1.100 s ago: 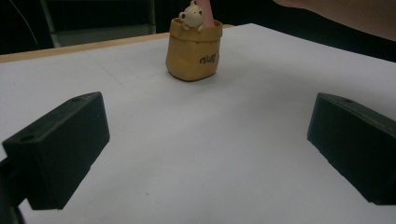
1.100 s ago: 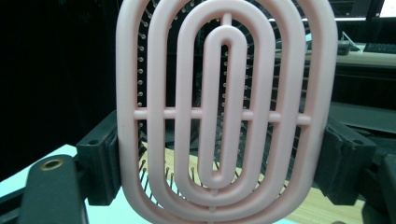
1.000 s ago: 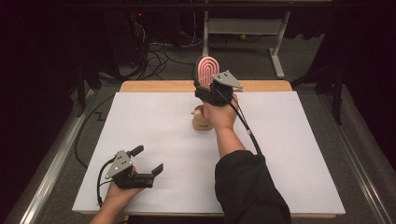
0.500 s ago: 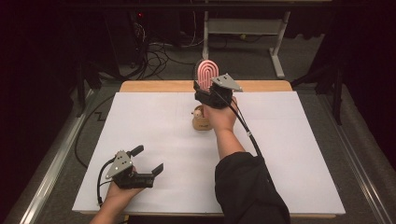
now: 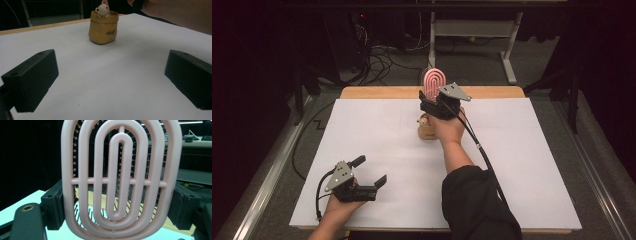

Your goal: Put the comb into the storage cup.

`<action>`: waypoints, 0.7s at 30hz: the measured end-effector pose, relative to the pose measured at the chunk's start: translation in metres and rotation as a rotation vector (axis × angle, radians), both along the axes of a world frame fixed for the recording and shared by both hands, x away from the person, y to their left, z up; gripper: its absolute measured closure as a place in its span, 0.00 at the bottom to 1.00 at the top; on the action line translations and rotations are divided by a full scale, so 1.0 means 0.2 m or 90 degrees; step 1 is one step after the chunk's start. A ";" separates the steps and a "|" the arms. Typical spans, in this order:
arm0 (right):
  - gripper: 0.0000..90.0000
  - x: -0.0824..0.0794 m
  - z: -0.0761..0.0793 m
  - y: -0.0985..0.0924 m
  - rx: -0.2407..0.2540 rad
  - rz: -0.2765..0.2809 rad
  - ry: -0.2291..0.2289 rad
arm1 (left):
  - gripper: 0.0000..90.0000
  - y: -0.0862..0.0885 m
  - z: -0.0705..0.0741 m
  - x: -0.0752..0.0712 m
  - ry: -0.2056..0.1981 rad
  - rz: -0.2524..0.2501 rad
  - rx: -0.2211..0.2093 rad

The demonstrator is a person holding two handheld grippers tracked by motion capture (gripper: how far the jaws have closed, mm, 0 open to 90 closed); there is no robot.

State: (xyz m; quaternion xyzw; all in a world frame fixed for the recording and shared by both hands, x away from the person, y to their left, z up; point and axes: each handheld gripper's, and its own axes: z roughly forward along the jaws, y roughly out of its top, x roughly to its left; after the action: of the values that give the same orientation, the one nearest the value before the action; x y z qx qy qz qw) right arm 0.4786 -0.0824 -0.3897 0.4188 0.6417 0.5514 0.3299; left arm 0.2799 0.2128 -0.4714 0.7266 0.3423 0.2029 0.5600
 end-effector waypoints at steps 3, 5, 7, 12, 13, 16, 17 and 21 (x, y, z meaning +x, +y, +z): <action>0.22 0.00 -0.01 0.00 0.001 -0.001 0.002 | 0.00 0.00 0.00 0.00 0.000 0.001 -0.002; 0.22 -0.01 -0.02 -0.01 0.003 -0.002 0.005 | 0.00 0.00 0.00 0.00 0.000 -0.001 0.001; 0.22 -0.01 -0.02 -0.01 0.003 -0.003 0.005 | 0.00 0.00 0.00 0.00 0.000 -0.002 0.003; 0.22 -0.01 -0.04 -0.02 0.007 -0.007 0.013 | 0.00 -0.01 0.00 0.00 0.001 0.000 0.002; 0.22 -0.01 -0.05 -0.03 0.007 -0.009 0.015 | 0.00 -0.01 0.00 0.00 0.001 0.000 0.002; 0.22 -0.02 -0.05 -0.03 0.004 -0.013 0.016 | 0.00 -0.01 0.00 0.00 0.001 0.000 0.002; 0.22 -0.02 -0.06 -0.03 0.004 -0.014 0.018 | 0.00 -0.01 0.00 0.00 0.000 0.000 0.003; 0.22 -0.02 -0.07 -0.03 0.005 -0.013 0.022 | 0.00 -0.01 0.00 0.01 0.001 0.003 0.001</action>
State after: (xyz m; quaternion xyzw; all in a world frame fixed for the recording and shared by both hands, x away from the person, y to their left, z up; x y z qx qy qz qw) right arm 0.4744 -0.0889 -0.4031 0.4360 0.6408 0.5430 0.3231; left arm 0.2813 0.2117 -0.4723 0.7264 0.3442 0.2036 0.5589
